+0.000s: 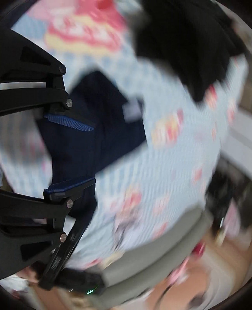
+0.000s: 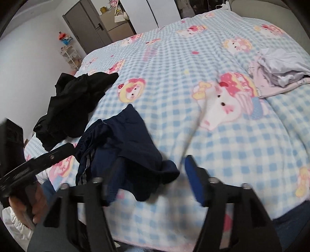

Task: Fold clothes
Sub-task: 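Lift the navy pants with both grippers and carry them onto open duvet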

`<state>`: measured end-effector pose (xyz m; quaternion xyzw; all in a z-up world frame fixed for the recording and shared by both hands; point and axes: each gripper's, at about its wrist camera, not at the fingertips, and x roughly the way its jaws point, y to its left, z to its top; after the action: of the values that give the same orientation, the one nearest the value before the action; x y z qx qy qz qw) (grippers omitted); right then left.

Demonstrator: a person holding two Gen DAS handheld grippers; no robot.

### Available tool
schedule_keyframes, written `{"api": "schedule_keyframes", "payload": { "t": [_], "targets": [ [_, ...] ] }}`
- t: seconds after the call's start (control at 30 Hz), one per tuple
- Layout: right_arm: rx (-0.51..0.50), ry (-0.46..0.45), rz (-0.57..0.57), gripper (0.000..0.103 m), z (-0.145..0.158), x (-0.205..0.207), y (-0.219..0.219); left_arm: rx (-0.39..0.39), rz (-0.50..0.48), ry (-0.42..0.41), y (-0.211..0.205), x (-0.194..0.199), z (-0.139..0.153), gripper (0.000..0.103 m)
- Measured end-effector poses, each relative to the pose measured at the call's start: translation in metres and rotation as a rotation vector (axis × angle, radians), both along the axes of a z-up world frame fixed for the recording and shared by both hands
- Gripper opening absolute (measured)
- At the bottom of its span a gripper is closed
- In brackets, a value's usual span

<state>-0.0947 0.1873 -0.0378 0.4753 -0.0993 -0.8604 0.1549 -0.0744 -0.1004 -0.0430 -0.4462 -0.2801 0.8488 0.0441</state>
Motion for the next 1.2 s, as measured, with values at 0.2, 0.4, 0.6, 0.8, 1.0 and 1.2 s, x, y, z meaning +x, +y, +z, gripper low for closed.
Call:
{"api": "schedule_keyframes", "payload": {
  "t": [0.2,0.4,0.6,0.8,1.0,1.2],
  "targets": [
    [0.069,-0.122,0.065,0.056,-0.054,-0.021,-0.034,0.0,0.058,-0.13,-0.012,0.001,-0.038,0.065],
    [0.127,-0.079,0.066,0.014,-0.049,-0.02,-0.028,-0.109,-0.032,-0.151,0.009,0.002,-0.039,0.013],
    [0.219,0.011,-0.093,0.013,-0.017,-0.036,0.011,-0.049,-0.217,-0.077,0.051,0.001,-0.011,0.011],
    [0.215,0.087,-0.238,0.03,0.014,-0.029,0.045,-0.012,-0.2,-0.014,0.047,0.007,0.005,0.042],
    [0.103,0.134,-0.15,0.039,0.036,-0.013,0.033,0.034,-0.027,-0.032,0.002,0.0,-0.004,0.043],
    [-0.039,-0.037,0.13,0.055,-0.003,-0.007,-0.035,0.11,-0.055,-0.133,0.003,-0.003,-0.041,0.052]
  ]
}}
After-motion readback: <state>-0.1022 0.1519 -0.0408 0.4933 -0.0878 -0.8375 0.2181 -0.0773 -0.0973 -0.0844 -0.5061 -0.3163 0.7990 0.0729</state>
